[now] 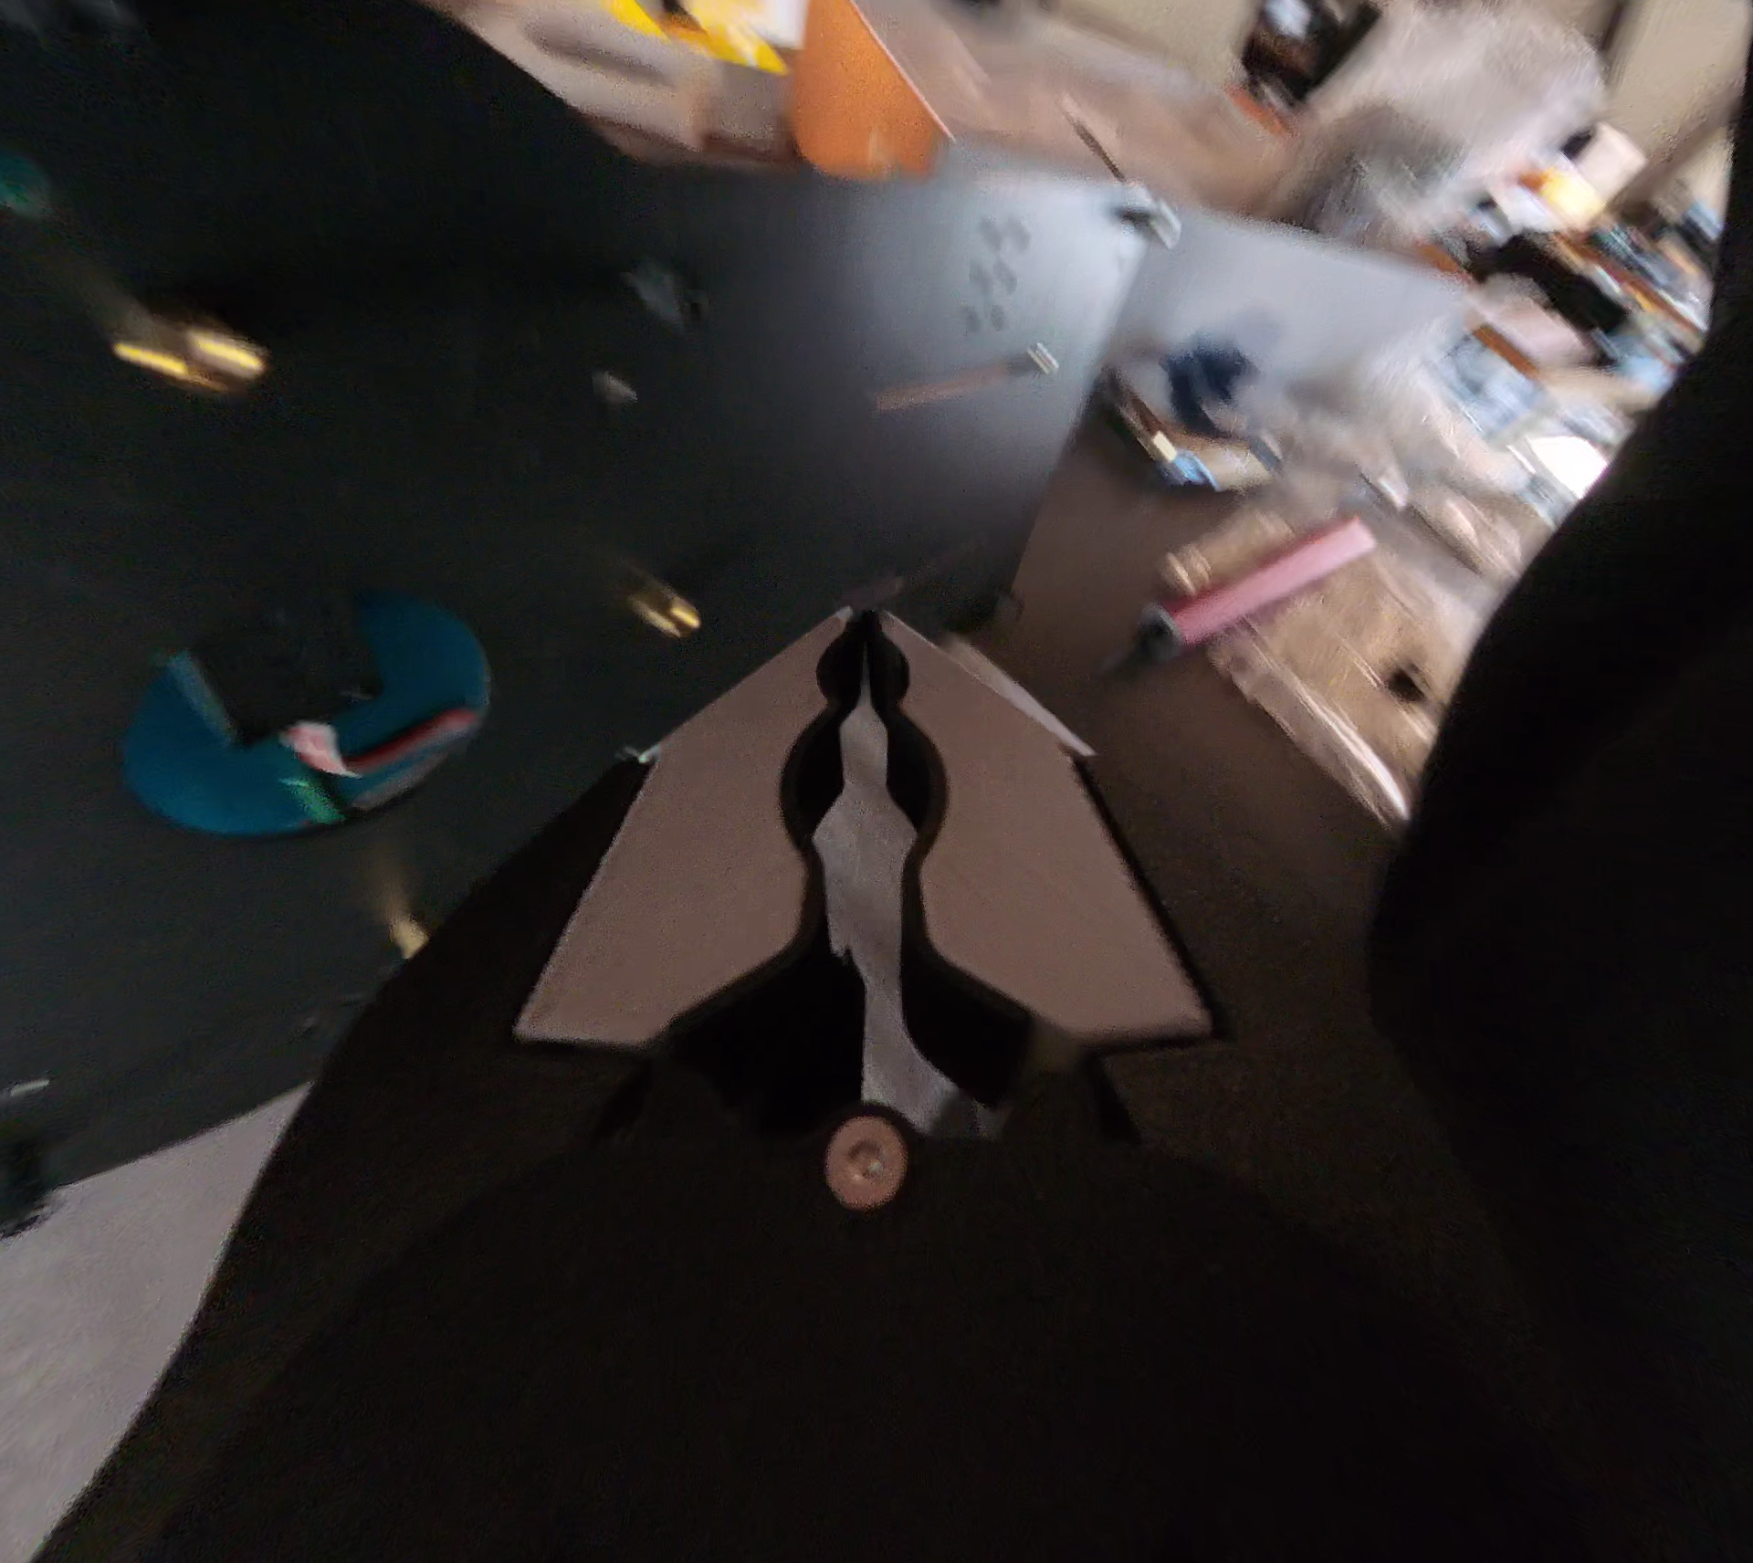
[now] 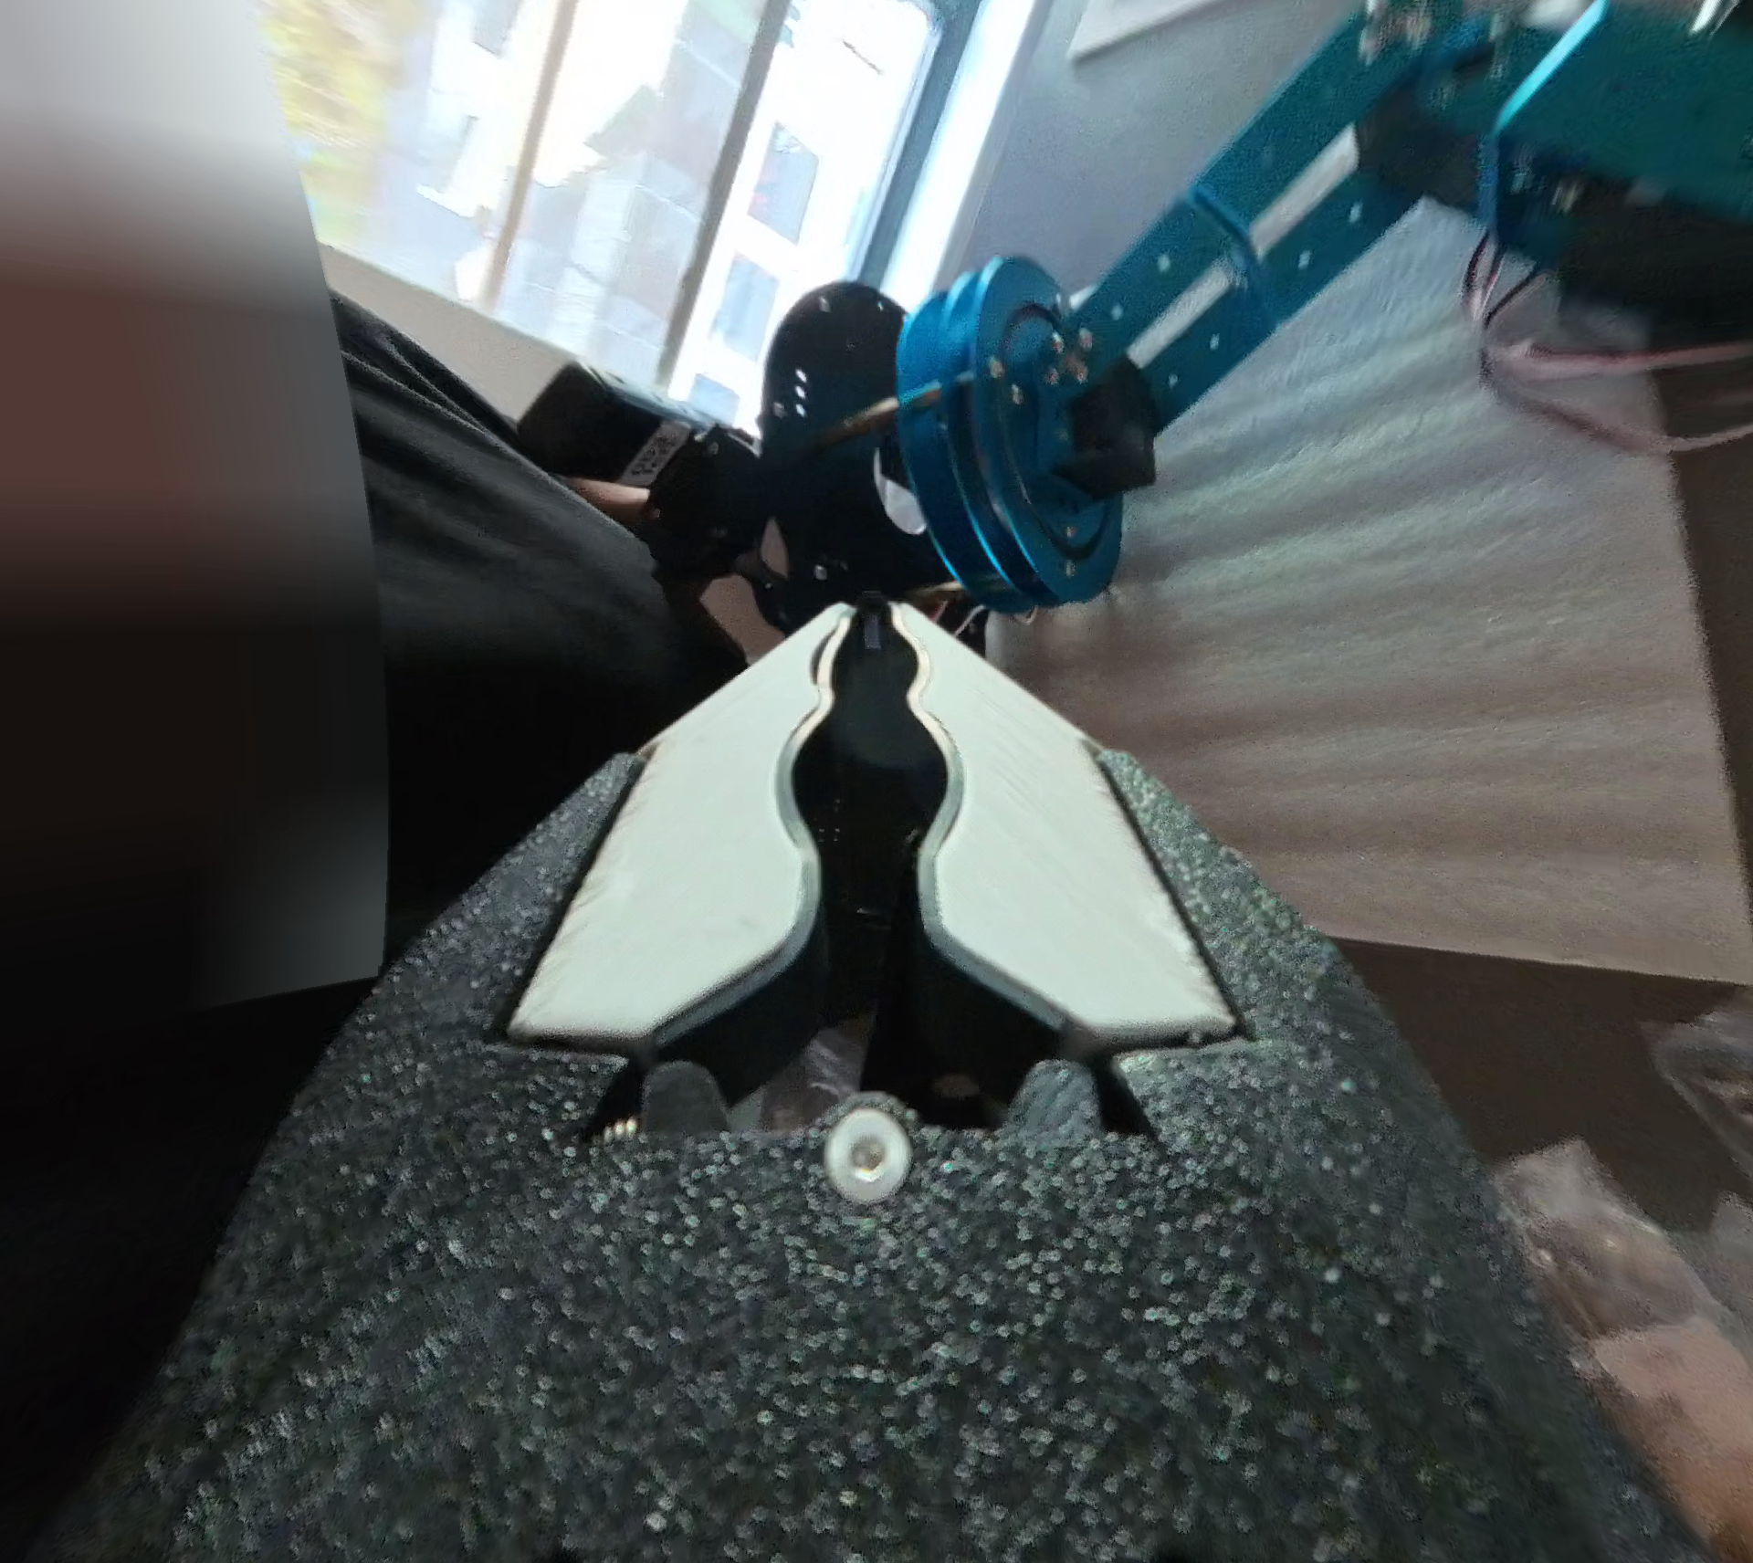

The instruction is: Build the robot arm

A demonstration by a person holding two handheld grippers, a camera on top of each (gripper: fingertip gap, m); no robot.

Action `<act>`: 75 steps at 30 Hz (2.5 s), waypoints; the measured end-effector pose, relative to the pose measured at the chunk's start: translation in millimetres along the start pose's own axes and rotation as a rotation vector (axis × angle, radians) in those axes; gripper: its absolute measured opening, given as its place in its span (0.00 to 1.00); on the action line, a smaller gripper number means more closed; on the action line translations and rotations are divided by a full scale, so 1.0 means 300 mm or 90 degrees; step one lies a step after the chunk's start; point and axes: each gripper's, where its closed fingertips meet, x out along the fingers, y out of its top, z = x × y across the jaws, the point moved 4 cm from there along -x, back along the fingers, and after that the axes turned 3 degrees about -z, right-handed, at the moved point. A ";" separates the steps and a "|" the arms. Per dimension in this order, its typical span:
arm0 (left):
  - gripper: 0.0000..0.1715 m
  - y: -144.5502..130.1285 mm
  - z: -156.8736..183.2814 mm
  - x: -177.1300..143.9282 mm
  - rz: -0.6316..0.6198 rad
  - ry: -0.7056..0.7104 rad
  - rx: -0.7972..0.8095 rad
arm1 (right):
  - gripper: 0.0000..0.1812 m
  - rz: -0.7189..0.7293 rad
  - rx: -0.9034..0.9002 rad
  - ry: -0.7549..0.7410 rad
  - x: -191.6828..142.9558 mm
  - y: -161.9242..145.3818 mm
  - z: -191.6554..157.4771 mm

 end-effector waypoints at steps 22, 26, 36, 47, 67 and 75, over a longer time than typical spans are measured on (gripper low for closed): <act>0.07 -0.057 0.123 -0.026 -0.139 -0.005 0.179 | 0.03 0.360 0.149 -0.766 0.235 -1.081 -0.285; 0.07 -0.048 0.147 -0.074 -0.135 0.006 0.175 | 0.03 0.326 0.165 -0.832 0.292 -1.112 -0.256; 0.07 -0.033 0.228 -0.206 -0.121 0.038 0.208 | 0.04 0.298 0.208 -0.834 0.353 -1.144 -0.232; 0.07 -0.055 0.248 -0.322 -0.099 0.079 0.202 | 0.09 0.354 0.186 -0.832 0.344 -1.133 -0.310; 0.15 0.091 -0.195 -0.433 -0.105 0.138 0.093 | 0.47 0.487 0.016 -0.772 0.299 -0.646 -0.308; 0.28 0.099 -0.427 -0.346 -0.114 -0.087 0.092 | 0.49 0.388 0.055 -0.679 0.222 -0.544 -0.059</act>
